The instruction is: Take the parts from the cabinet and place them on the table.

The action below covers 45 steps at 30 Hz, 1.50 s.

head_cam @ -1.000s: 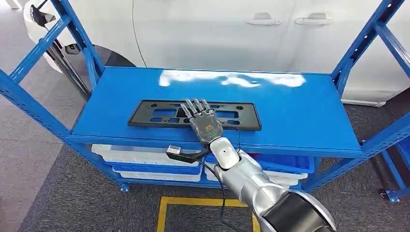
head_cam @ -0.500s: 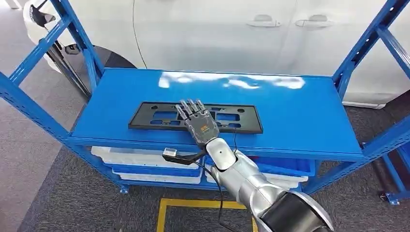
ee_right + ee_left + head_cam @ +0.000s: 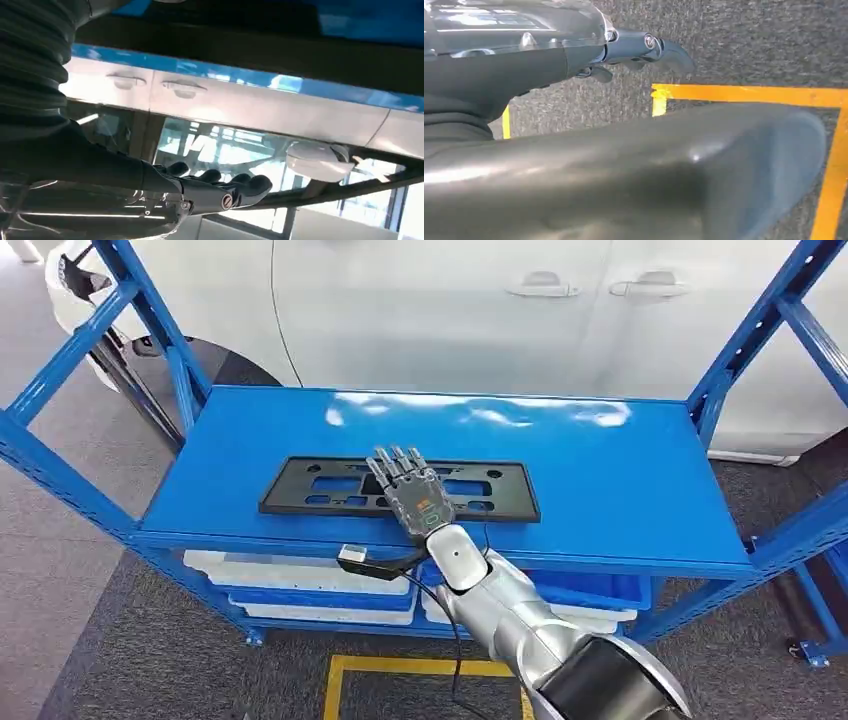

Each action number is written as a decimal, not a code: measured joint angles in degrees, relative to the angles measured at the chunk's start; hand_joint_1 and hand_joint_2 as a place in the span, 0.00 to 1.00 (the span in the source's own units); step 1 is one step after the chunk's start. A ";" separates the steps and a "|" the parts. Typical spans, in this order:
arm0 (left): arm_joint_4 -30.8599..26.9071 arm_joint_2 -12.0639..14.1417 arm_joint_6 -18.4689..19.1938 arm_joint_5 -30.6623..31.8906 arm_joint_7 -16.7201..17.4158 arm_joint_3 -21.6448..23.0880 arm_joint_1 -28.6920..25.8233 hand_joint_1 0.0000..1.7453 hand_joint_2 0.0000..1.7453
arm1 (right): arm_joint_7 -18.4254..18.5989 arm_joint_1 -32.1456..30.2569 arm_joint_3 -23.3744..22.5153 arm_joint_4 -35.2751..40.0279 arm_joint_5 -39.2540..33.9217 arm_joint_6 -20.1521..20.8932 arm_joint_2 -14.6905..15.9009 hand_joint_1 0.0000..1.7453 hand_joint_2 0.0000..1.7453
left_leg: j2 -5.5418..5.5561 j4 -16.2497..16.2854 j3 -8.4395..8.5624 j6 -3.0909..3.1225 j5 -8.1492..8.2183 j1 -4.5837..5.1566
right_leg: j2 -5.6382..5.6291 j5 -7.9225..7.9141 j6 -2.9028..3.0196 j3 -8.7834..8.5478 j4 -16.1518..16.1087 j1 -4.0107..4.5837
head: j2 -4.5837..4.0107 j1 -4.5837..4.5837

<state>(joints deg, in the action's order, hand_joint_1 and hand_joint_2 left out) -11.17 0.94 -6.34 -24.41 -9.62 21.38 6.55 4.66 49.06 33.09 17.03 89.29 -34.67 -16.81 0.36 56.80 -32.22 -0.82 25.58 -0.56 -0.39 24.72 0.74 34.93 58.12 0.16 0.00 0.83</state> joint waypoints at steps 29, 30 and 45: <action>0.00 -0.15 0.52 0.59 -0.07 -0.15 0.47 0.00 0.00 | -0.33 -0.09 0.50 -0.24 0.00 1.75 -1.16 0.00 1.00 | 0.09 0.27 -0.45 1.19 -0.23 0.33 | 0.17 -0.60 -0.42 0.09 -0.46 0.05 | 0.00 -0.02; 0.00 -0.15 0.52 0.59 -0.04 -0.15 0.42 0.00 0.00 | -0.33 -0.10 0.52 -0.24 0.00 1.73 -1.14 0.00 1.00 | 0.06 0.18 -0.37 0.89 -0.16 0.32 | 0.07 -0.48 -0.18 0.11 -0.46 0.18 | 0.00 -0.02; 0.00 -0.22 0.52 0.68 0.28 -0.15 0.82 0.00 0.00 | -1.18 -0.10 1.29 -0.31 0.02 3.78 -1.46 0.00 1.00 | -0.03 0.53 -1.98 0.06 -1.62 -0.28 | -0.05 1.15 -0.57 -2.36 -1.03 -0.20 | 0.00 -0.02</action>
<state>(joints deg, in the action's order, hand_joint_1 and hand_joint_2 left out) -11.17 0.72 -5.81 -23.74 -9.33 21.22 7.37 3.48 48.96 34.38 16.72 89.31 -30.88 -18.27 0.32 57.33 -34.20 -0.76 23.96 -0.83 -0.43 25.87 0.17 32.57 57.09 -0.04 0.00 0.81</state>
